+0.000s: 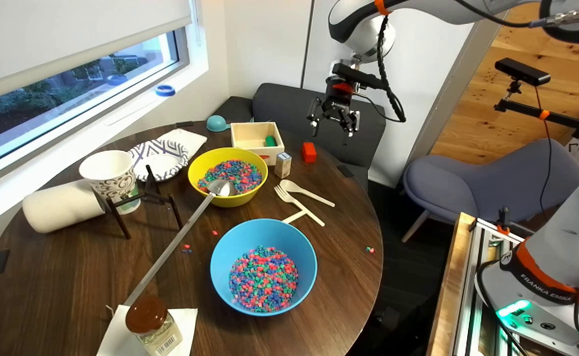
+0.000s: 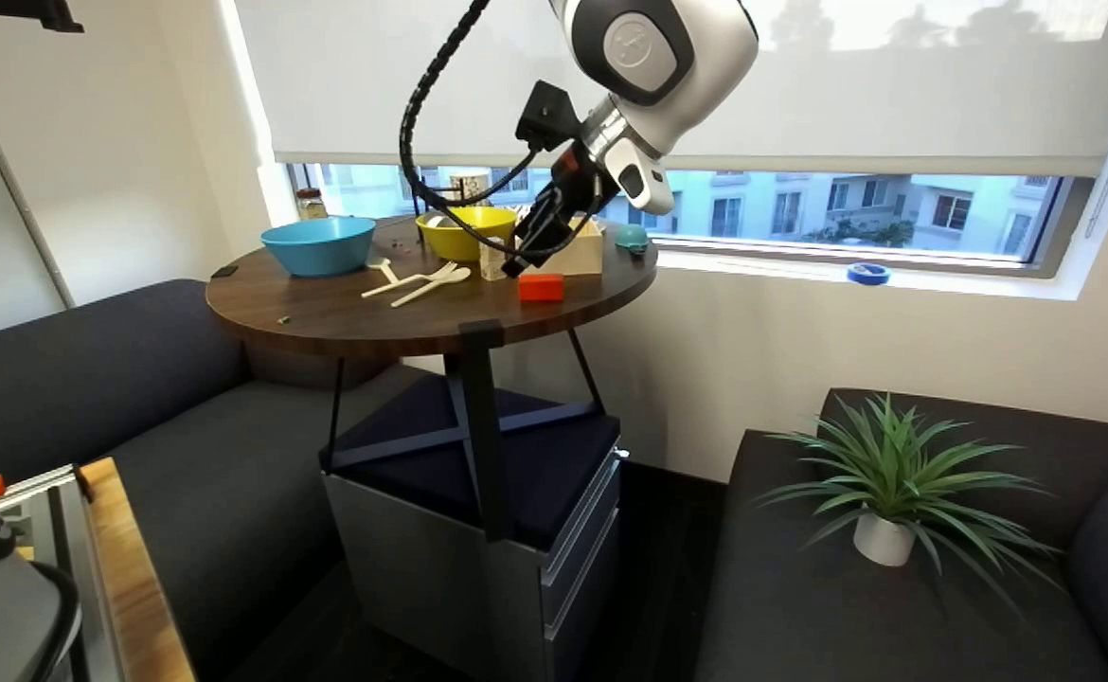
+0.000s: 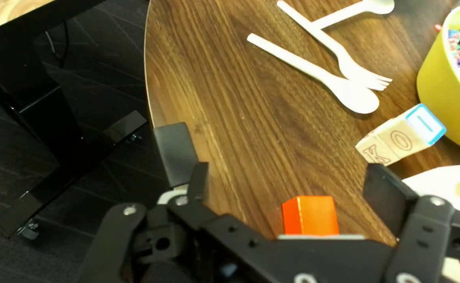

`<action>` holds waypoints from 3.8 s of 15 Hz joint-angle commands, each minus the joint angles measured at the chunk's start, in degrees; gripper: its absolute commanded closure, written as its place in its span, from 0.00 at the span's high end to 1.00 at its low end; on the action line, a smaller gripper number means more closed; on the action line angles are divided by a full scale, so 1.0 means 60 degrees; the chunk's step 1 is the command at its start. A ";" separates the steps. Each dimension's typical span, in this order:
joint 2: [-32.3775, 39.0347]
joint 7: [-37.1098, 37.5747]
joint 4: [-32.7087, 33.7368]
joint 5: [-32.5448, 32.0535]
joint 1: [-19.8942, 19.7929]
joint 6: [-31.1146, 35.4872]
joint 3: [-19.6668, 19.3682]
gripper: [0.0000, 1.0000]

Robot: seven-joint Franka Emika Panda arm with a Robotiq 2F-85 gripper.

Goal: Pick up the laying orange block and stack it on top of the white block in an upright position

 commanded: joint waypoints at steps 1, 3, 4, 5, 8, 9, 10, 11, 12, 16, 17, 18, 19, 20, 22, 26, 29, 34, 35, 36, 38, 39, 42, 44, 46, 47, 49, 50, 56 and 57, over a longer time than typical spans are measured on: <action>0.1461 0.0530 0.1896 0.0189 -0.0287 -0.1121 0.0180 1.00; 0.2019 0.0753 0.2616 0.0168 -0.0390 -0.1568 0.0201 1.00; 0.2274 0.0893 0.2925 0.0211 -0.0442 -0.1761 0.0208 1.00; 0.2518 0.1011 0.3239 0.0264 -0.0491 -0.1953 0.0237 1.00; 0.3173 0.1420 0.4104 0.0344 -0.0545 -0.2340 0.0292 1.00; 0.3349 0.1575 0.4347 0.0331 -0.0531 -0.2405 0.0307 1.00; 0.3514 0.1710 0.4599 0.0297 -0.0521 -0.2486 0.0320 1.00; 0.3642 0.1843 0.4792 0.0268 -0.0508 -0.2524 0.0328 1.00; 0.3781 0.1939 0.5007 0.0254 -0.0513 -0.2574 0.0353 0.96; 0.4175 0.2195 0.5612 0.0189 -0.0550 -0.2637 0.0442 0.62; 0.4260 0.2212 0.5732 0.0188 -0.0556 -0.2675 0.0466 0.53; 0.4351 0.2259 0.5873 0.0179 -0.0559 -0.2751 0.0484 0.45; 0.4426 0.2287 0.5982 0.0164 -0.0550 -0.2762 0.0501 0.38; 0.4492 0.2305 0.6080 0.0145 -0.0545 -0.2814 0.0514 0.31; 0.4621 0.2342 0.6285 0.0029 -0.0523 -0.2886 0.0497 0.26; 0.4639 0.2483 0.6510 -0.0234 -0.0473 -0.3072 0.0416 0.08; 0.3660 0.2739 0.5920 -0.0911 -0.0023 -0.2799 0.0178 0.08; 0.1137 0.3403 0.4164 -0.2161 0.1054 -0.2047 -0.0325 0.08; 0.0574 0.3567 0.3706 -0.2453 0.1357 -0.1651 -0.0416 0.08; 0.0104 0.3872 0.3387 -0.2592 0.1623 -0.1155 -0.0475 0.08; -0.0870 0.4450 0.2665 -0.3059 0.1915 -0.0104 -0.0200 0.08; -0.1327 0.4674 0.2274 -0.3239 0.2109 0.0518 -0.0106 0.08; -0.2663 0.5344 0.1066 -0.3812 0.2572 0.2497 0.0320 0.08; -0.3472 0.5991 0.0228 -0.4306 0.2817 0.3854 0.0659 0.08; -0.4227 0.6896 -0.0641 -0.5178 0.3007 0.5099 0.1020 0.08; -0.4570 0.7487 -0.1095 -0.5776 0.3071 0.5610 0.1211 0.08; -0.5294 0.8687 -0.2036 -0.7086 0.3080 0.6055 0.1668 0.08; -0.5630 0.9230 -0.2525 -0.7714 0.3034 0.6009 0.1920 0.08; -0.6231 1.0581 -0.3553 -0.8879 0.2861 0.3844 0.3076 0.08; -0.6163 1.0327 -0.3582 -0.8731 0.2823 0.3771 0.3047 0.08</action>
